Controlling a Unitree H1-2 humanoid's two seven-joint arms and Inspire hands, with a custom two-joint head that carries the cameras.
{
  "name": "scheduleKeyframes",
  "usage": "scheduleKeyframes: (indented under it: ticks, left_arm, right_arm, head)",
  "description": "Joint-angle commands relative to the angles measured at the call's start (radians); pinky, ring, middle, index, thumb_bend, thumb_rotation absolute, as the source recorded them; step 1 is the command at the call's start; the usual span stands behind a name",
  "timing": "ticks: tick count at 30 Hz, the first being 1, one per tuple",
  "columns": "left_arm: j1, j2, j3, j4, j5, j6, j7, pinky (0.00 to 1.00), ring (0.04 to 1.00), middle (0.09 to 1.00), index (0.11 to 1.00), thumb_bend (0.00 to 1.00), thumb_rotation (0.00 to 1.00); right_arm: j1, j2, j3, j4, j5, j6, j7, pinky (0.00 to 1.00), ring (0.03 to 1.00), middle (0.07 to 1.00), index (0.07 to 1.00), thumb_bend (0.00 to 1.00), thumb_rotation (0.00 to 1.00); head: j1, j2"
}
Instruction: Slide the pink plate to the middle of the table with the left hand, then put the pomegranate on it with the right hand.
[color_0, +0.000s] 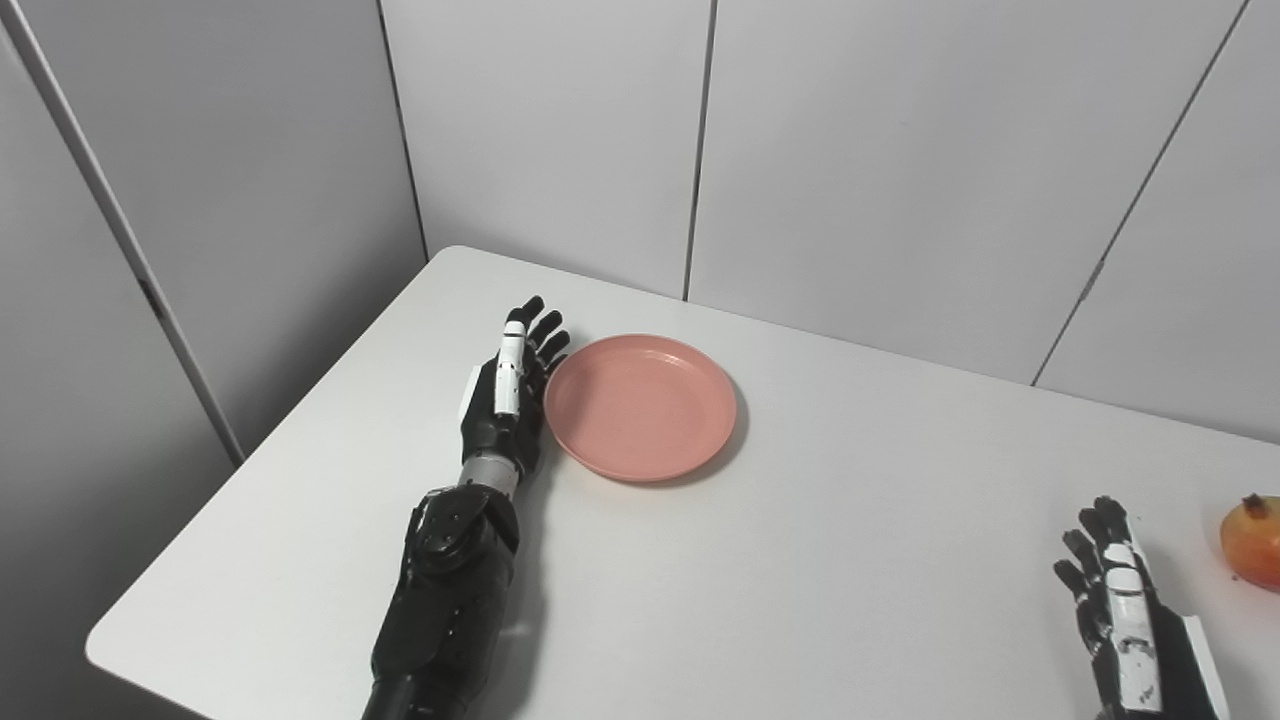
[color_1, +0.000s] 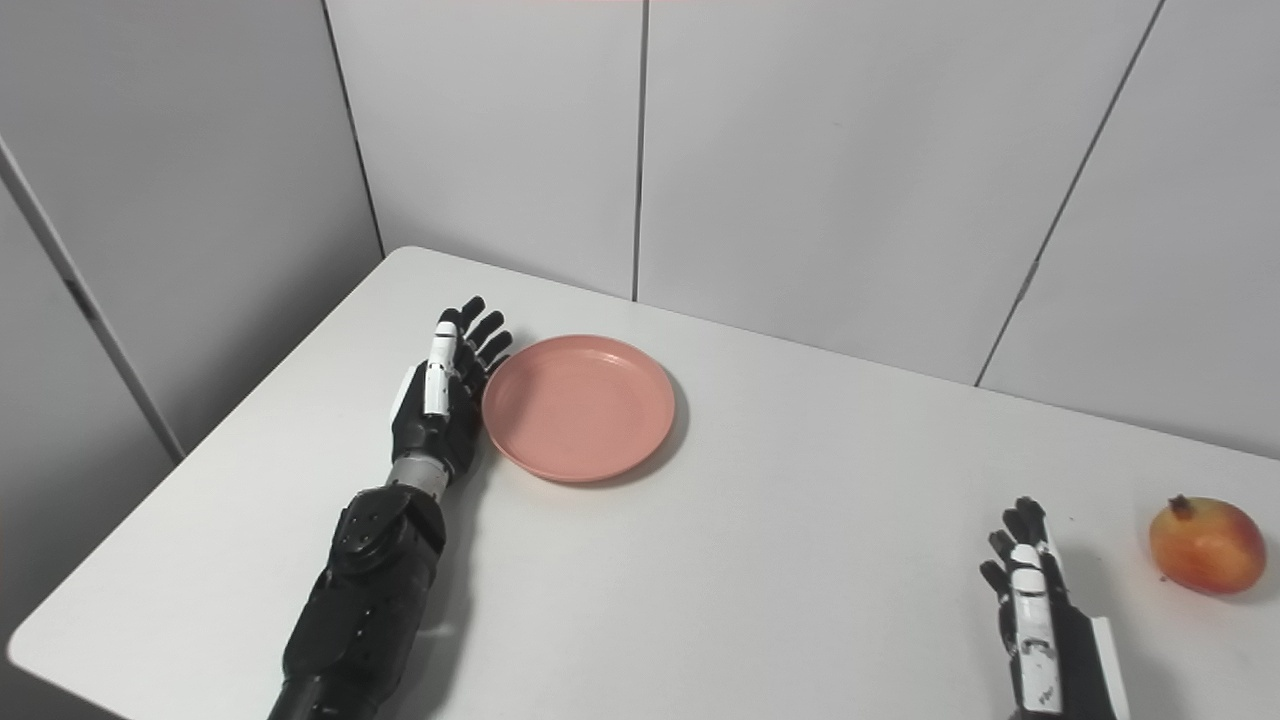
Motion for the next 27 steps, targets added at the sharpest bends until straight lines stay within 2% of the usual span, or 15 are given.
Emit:
scheduleKeyframes:
  ticks: [1,4,13,24,27]
  left_arm:
    - [-0.01,-0.012,-0.008,-0.019,-0.004,0.03,-0.009,0.96,0.944,0.939,0.926,0.4,1.0]
    - [-0.017,-0.025,-0.016,-0.026,0.002,0.044,-0.003,0.95,0.943,0.94,0.928,0.38,1.0]
    - [-0.022,-0.057,-0.049,-0.047,0.029,0.065,-0.006,0.94,0.932,0.928,0.92,0.39,1.0]
    - [-0.024,-0.094,-0.11,-0.037,0.024,0.084,-0.064,0.96,0.944,0.945,0.941,0.4,1.0]
    - [-0.023,-0.111,-0.13,-0.048,0.037,0.106,-0.057,0.95,0.935,0.938,0.934,0.4,1.0]
  right_arm:
    - [-0.026,-0.001,0.0,-0.014,0.004,-0.032,0.007,0.96,0.965,0.973,0.975,0.1,1.0]
    - [-0.025,0.002,0.001,-0.015,0.0,-0.029,0.003,0.95,0.96,0.966,0.967,0.11,1.0]
    - [-0.023,0.009,0.004,-0.015,-0.003,-0.038,0.001,0.94,0.951,0.965,0.964,0.12,1.0]
    - [-0.023,0.015,0.015,-0.02,-0.026,-0.039,-0.007,0.93,0.953,0.963,0.962,0.15,1.0]
    - [-0.023,0.019,0.013,-0.023,-0.029,-0.037,-0.013,0.92,0.944,0.956,0.956,0.16,1.0]
  head:
    - [0.0,0.001]
    - [-0.011,0.007]
    - [-0.04,0.026]
    - [-0.083,0.048]
    - [-0.091,0.055]
